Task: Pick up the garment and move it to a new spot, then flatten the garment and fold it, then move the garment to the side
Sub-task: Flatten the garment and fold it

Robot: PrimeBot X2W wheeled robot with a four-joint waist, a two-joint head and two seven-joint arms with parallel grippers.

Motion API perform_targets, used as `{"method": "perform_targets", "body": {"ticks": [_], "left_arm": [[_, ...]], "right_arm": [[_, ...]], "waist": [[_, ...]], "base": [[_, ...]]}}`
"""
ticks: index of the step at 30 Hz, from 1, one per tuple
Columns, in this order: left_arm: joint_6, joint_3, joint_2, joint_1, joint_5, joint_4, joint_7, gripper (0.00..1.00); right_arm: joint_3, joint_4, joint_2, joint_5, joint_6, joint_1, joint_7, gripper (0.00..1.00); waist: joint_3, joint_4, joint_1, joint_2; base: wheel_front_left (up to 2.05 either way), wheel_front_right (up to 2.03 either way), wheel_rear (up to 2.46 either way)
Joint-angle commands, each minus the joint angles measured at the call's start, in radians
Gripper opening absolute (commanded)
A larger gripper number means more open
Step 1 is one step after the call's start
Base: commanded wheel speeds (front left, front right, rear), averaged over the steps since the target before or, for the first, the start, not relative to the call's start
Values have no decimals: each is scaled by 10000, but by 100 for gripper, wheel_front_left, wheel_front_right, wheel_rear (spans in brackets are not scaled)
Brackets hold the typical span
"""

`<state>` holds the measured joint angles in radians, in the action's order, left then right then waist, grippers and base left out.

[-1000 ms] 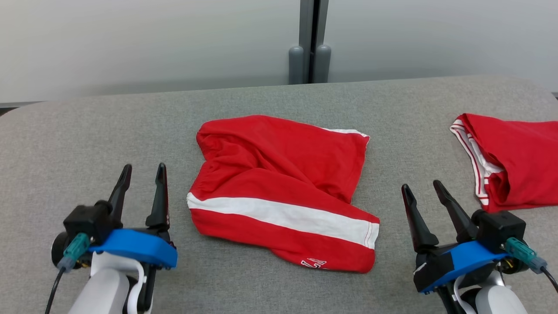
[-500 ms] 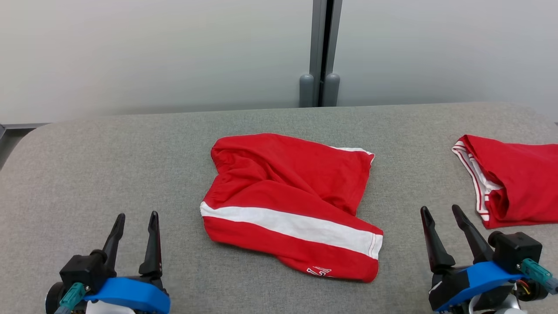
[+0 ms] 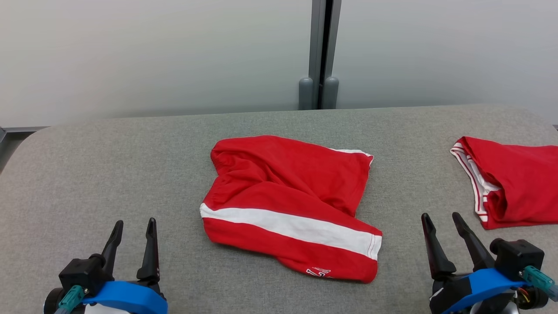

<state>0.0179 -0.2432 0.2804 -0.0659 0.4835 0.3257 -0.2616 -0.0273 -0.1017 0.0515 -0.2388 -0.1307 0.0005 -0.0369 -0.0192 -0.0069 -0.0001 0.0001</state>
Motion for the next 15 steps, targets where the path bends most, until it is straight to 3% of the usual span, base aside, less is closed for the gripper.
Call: {"method": "perform_targets", "body": {"ticks": [1,15], "left_arm": [[-38,15,51,14,54,30,-44,100],[89,-213,67,-471,150,201,378,100]], "right_arm": [[10,35,-14,-55,-1,115,-62,100],[94,53,-14,-33,-1,-91,-59,100]], "waist": [[-7,-9,1,-1],[-247,-81,1,-1]], "base": [[0,0,0],[0,0,0]]}}
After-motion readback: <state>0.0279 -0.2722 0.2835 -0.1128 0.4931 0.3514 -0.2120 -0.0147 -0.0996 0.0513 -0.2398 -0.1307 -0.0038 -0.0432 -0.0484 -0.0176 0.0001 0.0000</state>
